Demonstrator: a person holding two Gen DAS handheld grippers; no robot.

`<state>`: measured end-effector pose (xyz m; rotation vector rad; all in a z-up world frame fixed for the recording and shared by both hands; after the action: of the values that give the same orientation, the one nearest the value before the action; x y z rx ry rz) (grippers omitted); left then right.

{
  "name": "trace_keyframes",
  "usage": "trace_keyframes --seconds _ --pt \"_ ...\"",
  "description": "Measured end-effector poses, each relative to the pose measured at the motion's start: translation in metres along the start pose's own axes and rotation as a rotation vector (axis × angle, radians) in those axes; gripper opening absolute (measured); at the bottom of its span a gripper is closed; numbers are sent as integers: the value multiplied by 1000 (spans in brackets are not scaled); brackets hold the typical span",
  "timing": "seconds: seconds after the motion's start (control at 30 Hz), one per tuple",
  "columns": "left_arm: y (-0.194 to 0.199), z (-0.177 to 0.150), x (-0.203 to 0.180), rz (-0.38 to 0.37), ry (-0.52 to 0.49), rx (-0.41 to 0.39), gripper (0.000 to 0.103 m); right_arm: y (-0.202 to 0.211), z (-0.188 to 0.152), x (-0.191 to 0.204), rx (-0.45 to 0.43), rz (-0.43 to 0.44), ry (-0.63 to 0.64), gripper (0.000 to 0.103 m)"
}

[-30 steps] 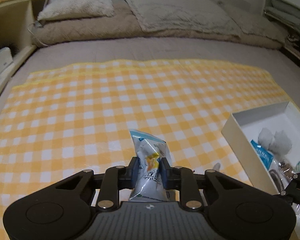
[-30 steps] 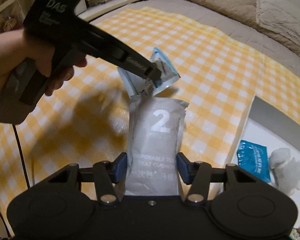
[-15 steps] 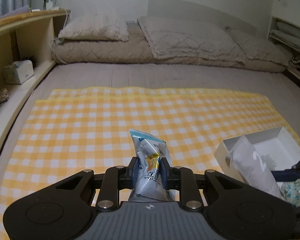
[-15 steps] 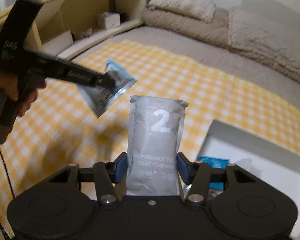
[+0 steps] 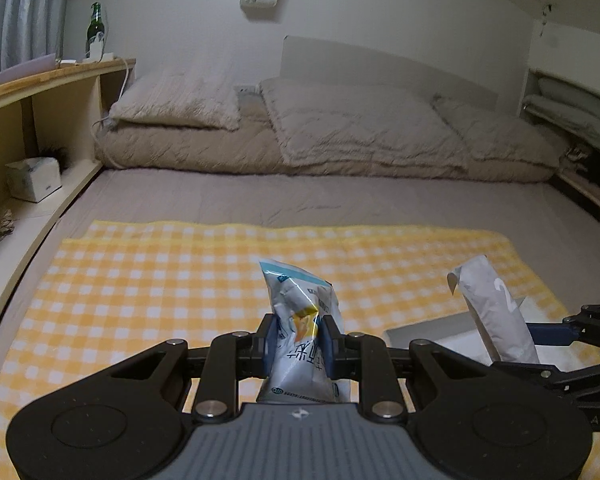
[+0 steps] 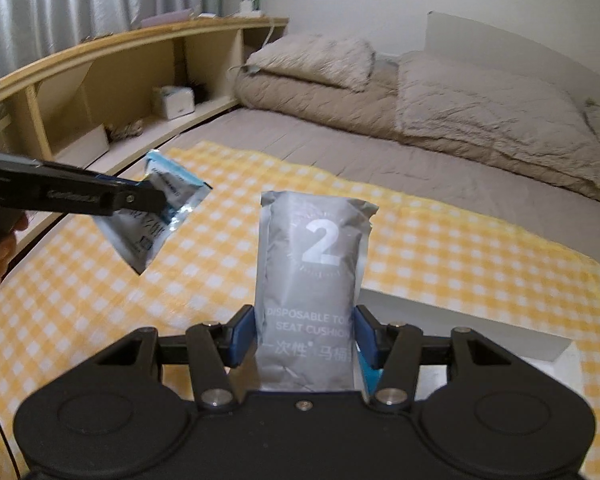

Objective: Organize soft objects
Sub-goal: 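Lift the sachet and grey packet and carry both over the white box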

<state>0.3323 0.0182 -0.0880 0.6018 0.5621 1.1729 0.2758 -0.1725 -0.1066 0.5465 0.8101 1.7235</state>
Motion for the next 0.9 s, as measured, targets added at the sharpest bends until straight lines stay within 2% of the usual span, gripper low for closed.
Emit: trace_keyframes --seconds 0.23,0.5,0.67,0.77,0.9 --pt "-4 6 -43 -65 -1 -21 24 27 -6 -47 -47 -56 -56 54" --pt "-17 11 -111 -157 -34 -28 24 49 -22 -103 -69 -128 -129 54" --pt "-33 13 -153 -215 -48 -21 24 52 -34 -134 -72 -165 -160 54" --pt "-47 12 -177 -258 -48 -5 24 46 -42 -153 -44 -202 -185 54" --pt "-69 8 -198 -341 6 22 24 43 -49 -166 -26 -220 -183 54"
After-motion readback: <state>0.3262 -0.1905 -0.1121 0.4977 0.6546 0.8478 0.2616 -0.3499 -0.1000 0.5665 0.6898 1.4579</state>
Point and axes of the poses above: each gripper's, at about its wrist camera, not at the fingertips, and y roughly against the way its jaws point, x to its left, z to its top, the point moved 7 cm from there along -y, roughly the way its jaws point, and after that the axes turned 12 degrees about x, right-handed, at the moved point
